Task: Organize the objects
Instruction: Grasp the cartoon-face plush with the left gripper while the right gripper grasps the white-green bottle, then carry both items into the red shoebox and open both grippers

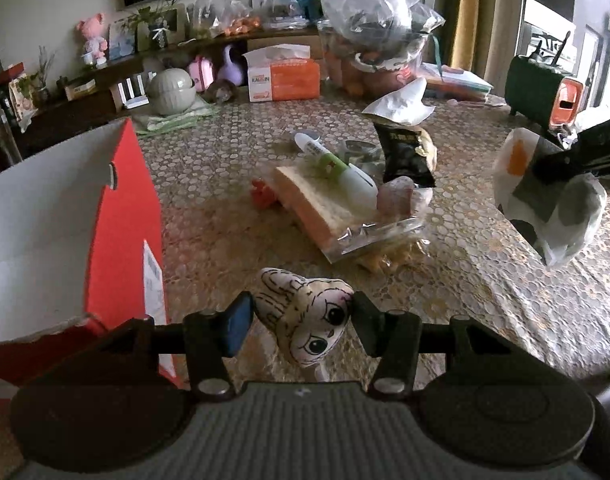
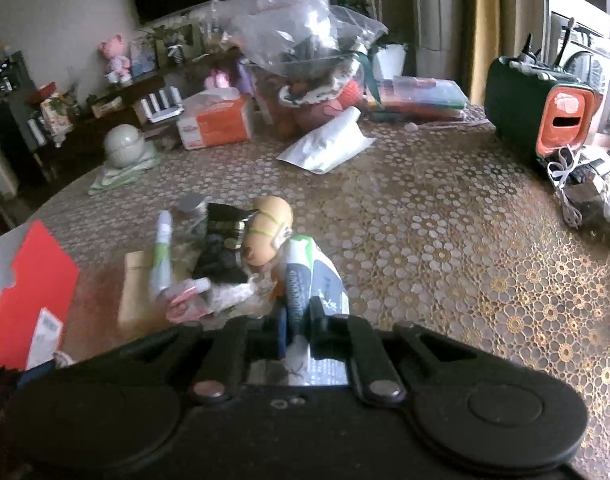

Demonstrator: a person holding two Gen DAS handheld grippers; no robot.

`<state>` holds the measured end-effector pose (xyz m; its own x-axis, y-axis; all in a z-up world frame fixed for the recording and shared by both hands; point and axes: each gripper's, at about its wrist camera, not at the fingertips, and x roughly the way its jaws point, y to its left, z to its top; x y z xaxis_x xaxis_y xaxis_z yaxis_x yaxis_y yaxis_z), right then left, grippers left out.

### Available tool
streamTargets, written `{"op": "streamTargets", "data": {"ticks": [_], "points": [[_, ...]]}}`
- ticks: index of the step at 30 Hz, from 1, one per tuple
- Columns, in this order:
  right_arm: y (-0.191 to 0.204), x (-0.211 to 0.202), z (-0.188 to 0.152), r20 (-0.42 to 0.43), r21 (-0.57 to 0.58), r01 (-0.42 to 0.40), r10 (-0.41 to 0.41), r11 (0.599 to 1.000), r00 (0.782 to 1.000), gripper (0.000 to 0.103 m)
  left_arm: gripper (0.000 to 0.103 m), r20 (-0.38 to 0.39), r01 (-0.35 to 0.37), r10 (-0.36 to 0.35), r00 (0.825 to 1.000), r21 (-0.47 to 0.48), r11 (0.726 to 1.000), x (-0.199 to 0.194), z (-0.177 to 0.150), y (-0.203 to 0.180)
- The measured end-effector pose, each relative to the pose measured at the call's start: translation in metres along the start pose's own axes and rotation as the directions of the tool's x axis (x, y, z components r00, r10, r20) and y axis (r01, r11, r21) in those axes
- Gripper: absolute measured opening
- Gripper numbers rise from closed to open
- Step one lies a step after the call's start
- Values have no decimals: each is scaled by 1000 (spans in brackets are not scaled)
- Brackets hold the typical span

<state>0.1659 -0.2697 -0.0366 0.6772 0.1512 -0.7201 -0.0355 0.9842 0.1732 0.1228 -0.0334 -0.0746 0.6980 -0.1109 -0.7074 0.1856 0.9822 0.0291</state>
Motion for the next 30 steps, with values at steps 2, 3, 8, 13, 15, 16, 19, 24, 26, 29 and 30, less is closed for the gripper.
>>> {"op": "streamTargets", "data": {"ticks": [2, 3, 8, 13, 15, 16, 19, 24, 26, 29, 30], "points": [[3, -11, 0, 1, -9, -27, 27, 1000, 1000, 10, 53, -5, 4, -4, 1000, -3, 1000, -7, 1, 1], [6, -15, 0, 3, -16, -38, 39, 999, 999, 10, 53, -9, 12, -12, 1000, -13, 1000, -12, 1, 2], [24, -37, 0, 13, -49, -97, 98, 994, 995, 10, 53, 2, 31, -31, 1000, -33, 999, -35, 4, 10], [46, -53, 0, 6, -66, -157, 158, 985, 987, 10, 53, 20, 62, -61, 998, -56, 996, -58, 10, 21], [55, -59, 0, 0, -68, -186, 186, 980, 983, 10, 53, 33, 65, -63, 997, -51, 997, -69, 12, 25], [60, -62, 1, 2, -75, -192, 193, 978, 981, 10, 53, 39, 67, -65, 997, -49, 997, -74, 13, 28], [77, -70, 4, 13, -106, -216, 218, 971, 976, 10, 53, 58, 54, -52, 997, -34, 998, -88, 14, 36], [111, -80, 13, 16, -147, -267, 272, 952, 962, 10, 53, 81, 24, -22, 996, -30, 999, -107, 18, 57], [125, -82, 15, 17, -165, -289, 295, 943, 955, 10, 53, 89, 7, -3, 996, -38, 999, -114, 20, 68], [151, -84, 19, 27, -199, -310, 321, 930, 947, 10, 53, 100, -23, 29, 995, -54, 998, -125, 25, 92], [160, -85, 21, 27, -210, -317, 330, 925, 944, 10, 53, 103, -37, 43, 994, -57, 998, -128, 25, 99]]}}
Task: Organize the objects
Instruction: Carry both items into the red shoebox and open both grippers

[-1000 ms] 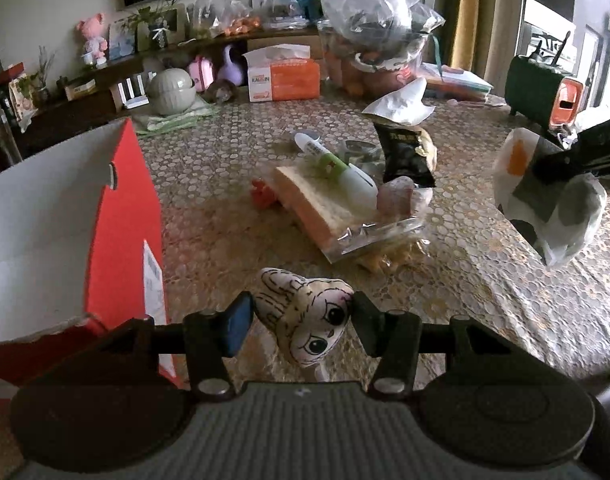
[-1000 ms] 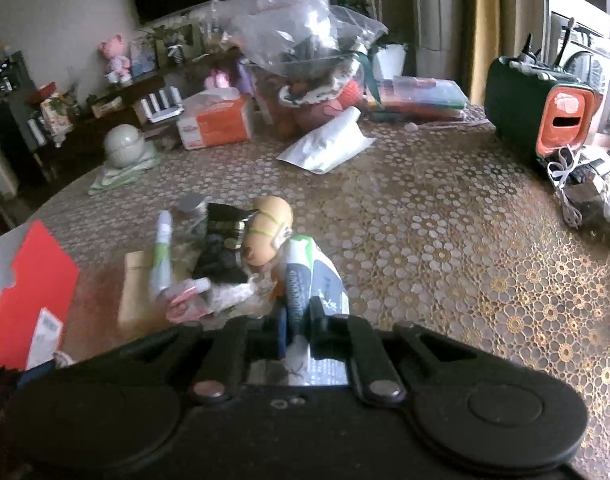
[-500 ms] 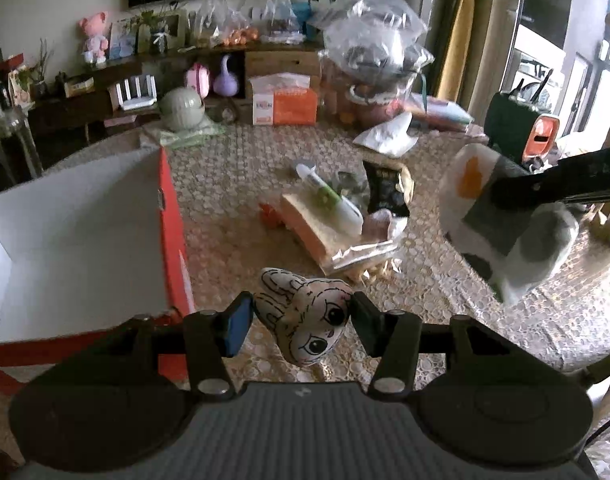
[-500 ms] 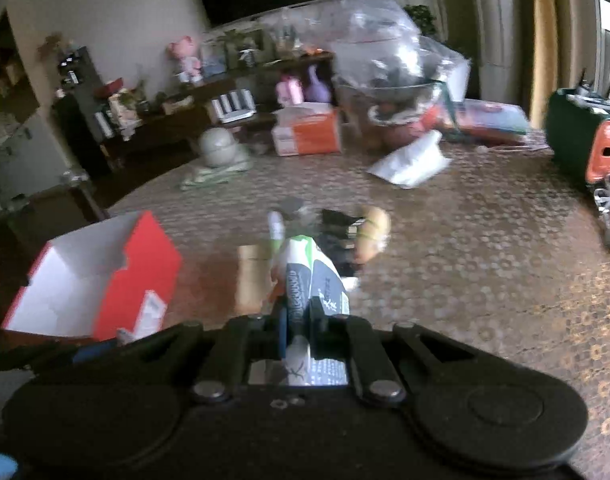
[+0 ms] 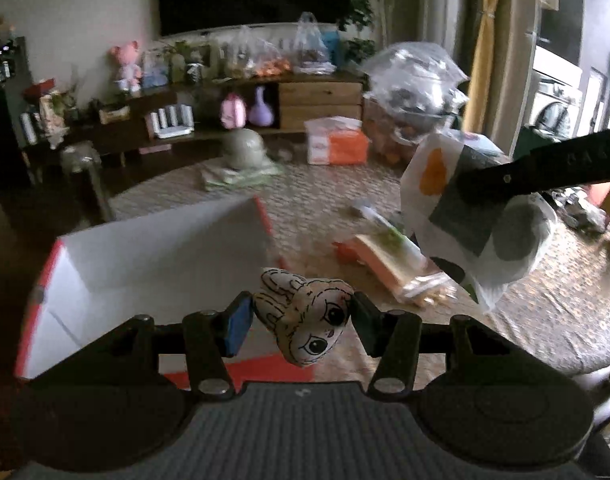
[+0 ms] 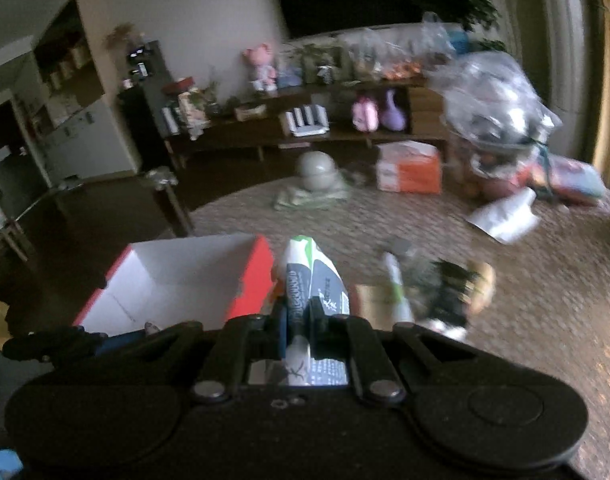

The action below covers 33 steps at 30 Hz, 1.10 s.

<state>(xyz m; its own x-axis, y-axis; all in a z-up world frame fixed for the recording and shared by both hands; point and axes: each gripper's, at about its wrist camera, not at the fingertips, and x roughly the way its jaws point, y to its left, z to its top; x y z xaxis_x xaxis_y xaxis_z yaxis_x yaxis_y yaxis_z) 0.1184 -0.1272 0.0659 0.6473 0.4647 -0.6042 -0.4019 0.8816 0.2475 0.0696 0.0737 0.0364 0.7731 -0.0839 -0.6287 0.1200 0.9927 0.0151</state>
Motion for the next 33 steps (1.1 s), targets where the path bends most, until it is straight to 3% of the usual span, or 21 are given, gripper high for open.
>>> {"op": "streamTargets", "data": {"ticks": [5, 15, 26, 33], "points": [[39, 18, 14, 6, -52, -29, 30, 998, 1000, 10, 53, 8, -71, 71, 997, 1, 997, -4, 6, 36], [95, 70, 26, -24, -99, -62, 60, 993, 998, 10, 53, -72, -160, 158, 985, -26, 987, 20, 7, 105], [136, 144, 20, -104, -185, -38, 18, 982, 994, 10, 53, -180, -183, 183, 966, 18, 983, 74, 7, 150], [139, 182, -2, -161, -234, -17, -21, 972, 987, 10, 54, -261, -144, 148, 954, 34, 989, 107, 1, 158]]}}
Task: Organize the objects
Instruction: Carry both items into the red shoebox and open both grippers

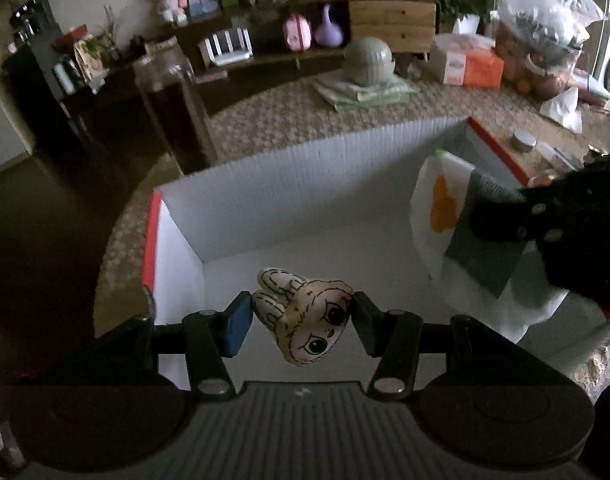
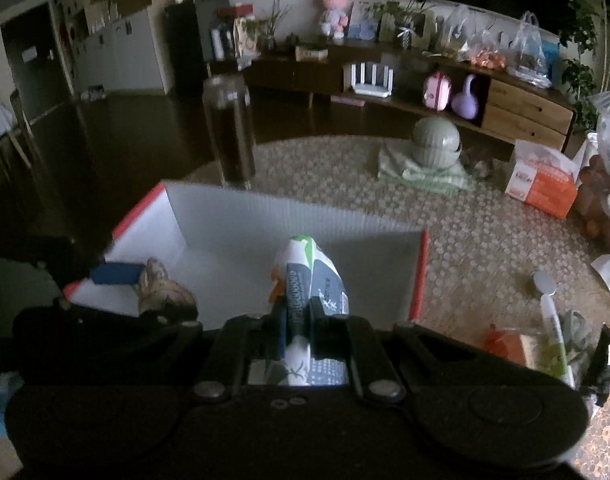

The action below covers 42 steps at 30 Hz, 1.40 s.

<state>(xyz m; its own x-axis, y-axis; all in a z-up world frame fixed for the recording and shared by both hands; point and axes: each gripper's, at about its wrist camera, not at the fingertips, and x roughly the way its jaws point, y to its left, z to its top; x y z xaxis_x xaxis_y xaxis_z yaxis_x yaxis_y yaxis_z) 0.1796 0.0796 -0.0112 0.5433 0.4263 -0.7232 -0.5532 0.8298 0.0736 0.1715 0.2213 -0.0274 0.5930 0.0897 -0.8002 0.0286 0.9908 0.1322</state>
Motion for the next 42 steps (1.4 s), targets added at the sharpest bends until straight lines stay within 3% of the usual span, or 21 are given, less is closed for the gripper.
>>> {"op": "streamTargets", "data": {"ticks": [9, 18, 22, 28, 30, 32, 37, 42], "points": [[5, 34, -17, -102, -37, 29, -33, 999, 994, 10, 54, -166, -13, 15, 986, 13, 1000, 36, 2, -1], [9, 44, -25, -137, -63, 39, -47, 997, 989, 11, 56, -238, -5, 11, 971, 27, 1000, 45, -2, -1], [11, 45, -27, -155, -70, 36, -47, 997, 987, 18, 57, -251, -17, 23, 968, 26, 1000, 47, -3, -2], [13, 37, -29, -150, -94, 16, -30, 995, 988, 23, 76, -239, -24, 27, 971, 18, 1000, 42, -2, -1], [11, 31, -29, -139, -92, 16, -28, 996, 990, 25, 77, -226, -33, 34, 974, 7, 999, 40, -2, 0], [9, 25, -27, -124, -85, 30, -40, 996, 991, 30, 78, -210, -49, 46, 977, -5, 999, 38, -4, 1], [-2, 5, -23, -74, -31, 22, -24, 999, 997, 64, 79, -178, -50, 42, 983, -44, 998, 24, -3, 5], [-10, -15, -22, -34, -18, -12, 12, 1000, 999, 72, 83, -140, -59, 51, 989, -56, 997, 11, -2, 6]]}}
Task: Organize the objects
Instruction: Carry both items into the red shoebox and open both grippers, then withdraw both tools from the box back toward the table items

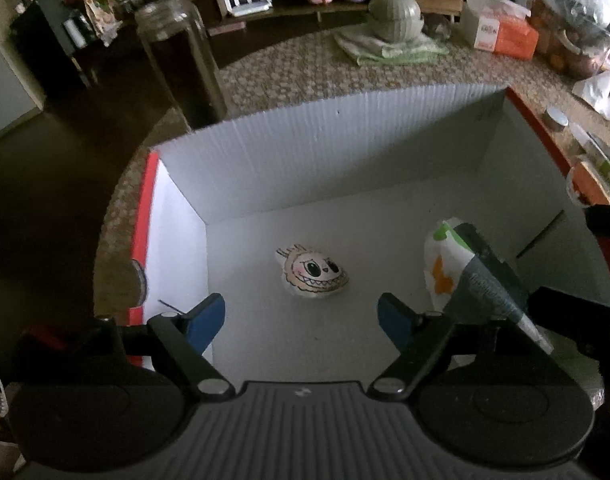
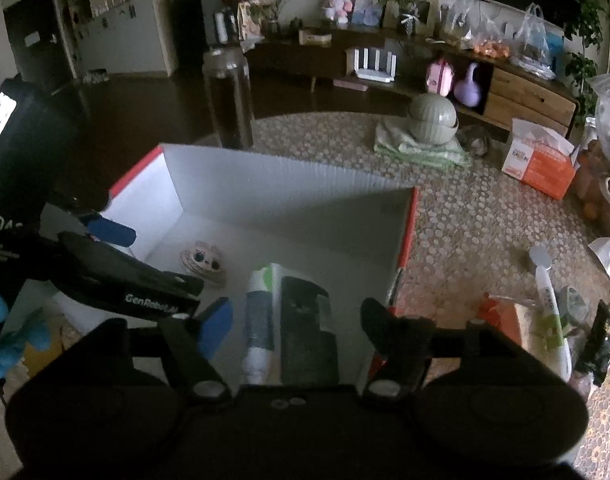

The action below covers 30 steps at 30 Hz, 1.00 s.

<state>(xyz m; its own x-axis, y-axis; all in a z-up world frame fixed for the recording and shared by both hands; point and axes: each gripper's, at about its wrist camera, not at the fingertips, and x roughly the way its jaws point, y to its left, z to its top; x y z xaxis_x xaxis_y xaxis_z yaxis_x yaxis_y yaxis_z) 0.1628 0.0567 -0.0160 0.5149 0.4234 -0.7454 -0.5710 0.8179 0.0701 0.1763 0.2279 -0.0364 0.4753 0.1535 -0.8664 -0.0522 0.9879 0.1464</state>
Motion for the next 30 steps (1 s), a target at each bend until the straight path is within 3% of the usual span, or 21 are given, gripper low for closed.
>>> {"op": "streamTargets", "data": {"ticks": [5, 7, 10, 16, 20, 24, 30], "points": [[-5, -24, -4, 57, 2, -14, 14, 1000, 998, 83, 84, 34, 4, -2, 999, -32, 999, -16, 3, 1], [-8, -34, -6, 88, -2, 0, 0, 1000, 996, 87, 90, 43, 13, -11, 999, -52, 999, -20, 3, 2], [-15, -51, -11, 144, 7, 9, -10, 1000, 990, 94, 91, 56, 33, -28, 998, -87, 996, -26, 1, 3], [-41, -83, -32, 246, 135, 51, -83, 989, 966, 103, 91, 122, 82, -63, 991, -156, 984, -45, -12, 2], [-64, -95, -45, 256, 191, 99, -147, 977, 956, 103, 91, 172, 74, -43, 984, -179, 981, -61, -24, -4], [-82, -102, -58, 241, 153, 109, -144, 982, 960, 103, 91, 213, 88, -47, 976, -187, 978, -74, -32, -16], [-106, -119, -78, 236, 158, 94, -130, 983, 963, 103, 91, 259, 168, -114, 959, -197, 966, -90, -39, -41]]}}
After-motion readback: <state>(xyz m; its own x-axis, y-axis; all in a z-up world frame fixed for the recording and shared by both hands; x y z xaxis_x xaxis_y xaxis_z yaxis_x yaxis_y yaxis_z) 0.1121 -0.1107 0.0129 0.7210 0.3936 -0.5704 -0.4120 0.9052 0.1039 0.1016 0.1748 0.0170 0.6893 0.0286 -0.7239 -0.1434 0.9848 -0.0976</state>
